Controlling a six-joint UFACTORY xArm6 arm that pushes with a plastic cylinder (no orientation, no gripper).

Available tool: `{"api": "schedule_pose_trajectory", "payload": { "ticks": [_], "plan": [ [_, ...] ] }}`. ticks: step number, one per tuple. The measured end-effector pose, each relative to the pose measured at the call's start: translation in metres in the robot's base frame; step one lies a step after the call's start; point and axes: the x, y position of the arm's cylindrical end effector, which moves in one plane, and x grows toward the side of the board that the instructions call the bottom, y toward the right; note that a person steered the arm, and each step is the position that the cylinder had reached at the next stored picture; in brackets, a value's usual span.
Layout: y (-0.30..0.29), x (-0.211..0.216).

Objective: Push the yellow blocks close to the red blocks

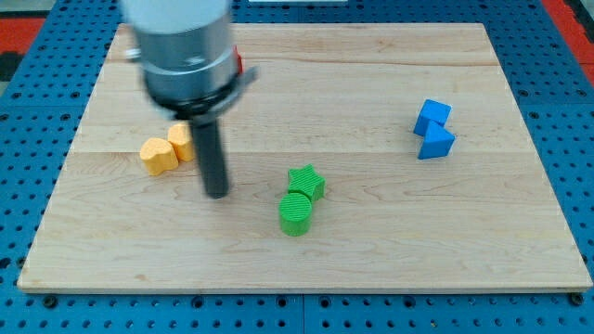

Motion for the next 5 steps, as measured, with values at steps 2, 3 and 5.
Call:
{"api": "schedule_pose_trajectory", "payload": {
  "ticks": [2, 3, 5],
  "plan": [
    [-0.048, -0.054],
    [-0.042, -0.070],
    [-0.017, -0.097]
  ]
}}
